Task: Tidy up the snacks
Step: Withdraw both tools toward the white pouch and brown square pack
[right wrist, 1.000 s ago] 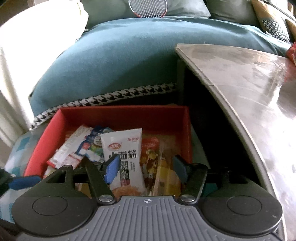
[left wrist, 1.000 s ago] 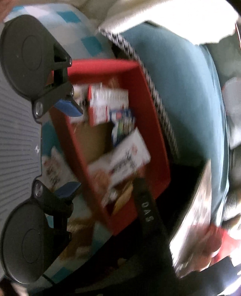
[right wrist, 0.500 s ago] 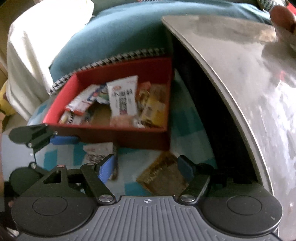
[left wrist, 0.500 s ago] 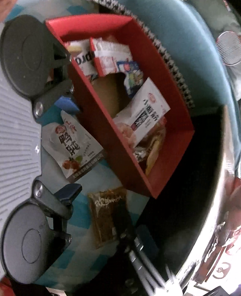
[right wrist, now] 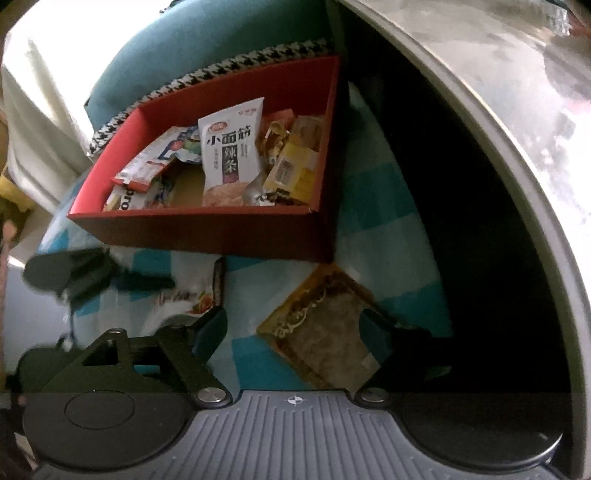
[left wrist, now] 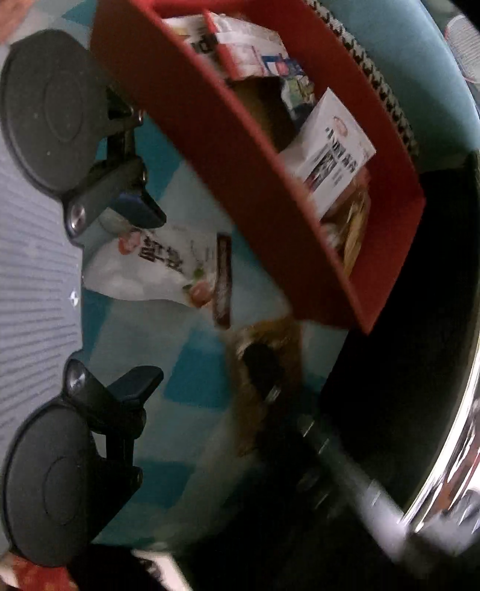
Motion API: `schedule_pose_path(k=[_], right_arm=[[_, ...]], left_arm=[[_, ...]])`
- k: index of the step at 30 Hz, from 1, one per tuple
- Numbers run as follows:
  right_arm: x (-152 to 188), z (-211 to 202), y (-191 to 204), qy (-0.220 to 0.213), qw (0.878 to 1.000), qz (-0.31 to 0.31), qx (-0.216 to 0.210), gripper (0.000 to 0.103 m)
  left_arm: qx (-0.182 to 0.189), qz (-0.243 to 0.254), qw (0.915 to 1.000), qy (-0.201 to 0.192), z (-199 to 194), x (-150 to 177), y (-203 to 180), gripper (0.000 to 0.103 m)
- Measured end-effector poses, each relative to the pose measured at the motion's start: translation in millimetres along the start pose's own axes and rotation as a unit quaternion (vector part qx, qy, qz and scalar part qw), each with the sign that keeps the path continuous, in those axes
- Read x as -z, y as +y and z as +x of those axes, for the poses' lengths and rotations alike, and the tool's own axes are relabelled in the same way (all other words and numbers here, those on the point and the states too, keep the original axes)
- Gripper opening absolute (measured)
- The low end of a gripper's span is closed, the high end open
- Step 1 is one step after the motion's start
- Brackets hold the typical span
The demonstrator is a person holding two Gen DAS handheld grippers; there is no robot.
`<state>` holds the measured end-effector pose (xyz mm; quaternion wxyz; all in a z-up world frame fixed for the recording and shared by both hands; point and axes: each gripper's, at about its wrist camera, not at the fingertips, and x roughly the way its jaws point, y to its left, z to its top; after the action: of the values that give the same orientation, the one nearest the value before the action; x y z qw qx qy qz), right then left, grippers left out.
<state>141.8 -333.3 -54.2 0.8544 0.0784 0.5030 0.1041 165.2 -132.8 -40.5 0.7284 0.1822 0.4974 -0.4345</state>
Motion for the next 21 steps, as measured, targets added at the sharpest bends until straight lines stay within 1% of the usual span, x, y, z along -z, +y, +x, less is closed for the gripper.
schedule_pose_path(k=[2, 4, 5, 7, 9, 10, 11, 12, 14, 17, 19, 21], right_arm=[[1, 0, -3, 0.007, 1.000, 0.014, -0.019, 0.084], [1, -3, -3, 0.003, 1.000, 0.014, -0.017, 0.084], [2, -4, -2, -0.001, 1.000, 0.012, -0.012, 0.084], [1, -2, -3, -0.002, 1.000, 0.011, -0.011, 0.085], [-1, 6, -2, 0.000, 1.000, -0.001, 0.010, 0.085], [-2, 11, -1, 0.002, 1.000, -0.007, 0.017, 0.085], [-4, 15, -1, 0.000, 1.000, -0.010, 0.023, 0.086], [-6, 18, -1, -0.005, 1.000, -0.011, 0.024, 0.089], [-10, 19, -3, -0.011, 1.000, -0.002, 0.026, 0.089], [-10, 20, -6, -0.014, 0.999, 0.002, 0.030, 0.088], [-8, 19, -5, -0.009, 0.999, 0.001, 0.030, 0.089], [-4, 19, -7, -0.007, 0.999, 0.015, 0.034, 0.091]], left_arm=[[0.011, -0.005, 0.9999, 0.008, -7, 8, -5, 0.075], [0.000, -0.017, 0.9999, 0.003, -13, 12, -5, 0.075], [-0.009, -0.030, 0.9995, -0.001, -16, 11, -2, 0.075], [-0.012, -0.070, 0.9975, -0.007, -17, 7, 6, 0.075], [-0.008, -0.120, 0.9927, 0.003, -8, 2, 14, 0.075], [-0.012, -0.143, 0.9897, 0.009, -1, -1, 18, 0.075], [-0.019, -0.165, 0.9861, 0.009, 3, -2, 19, 0.076], [-0.021, -0.182, 0.9830, 0.001, 5, -3, 18, 0.077], [-0.031, -0.210, 0.9772, -0.004, 7, -6, 16, 0.077], [-0.051, -0.221, 0.9739, -0.004, 10, -7, 10, 0.077], [-0.065, -0.207, 0.9761, 0.001, 12, -7, 4, 0.077], [-0.079, -0.185, 0.9795, 0.008, 14, -6, -4, 0.077]])
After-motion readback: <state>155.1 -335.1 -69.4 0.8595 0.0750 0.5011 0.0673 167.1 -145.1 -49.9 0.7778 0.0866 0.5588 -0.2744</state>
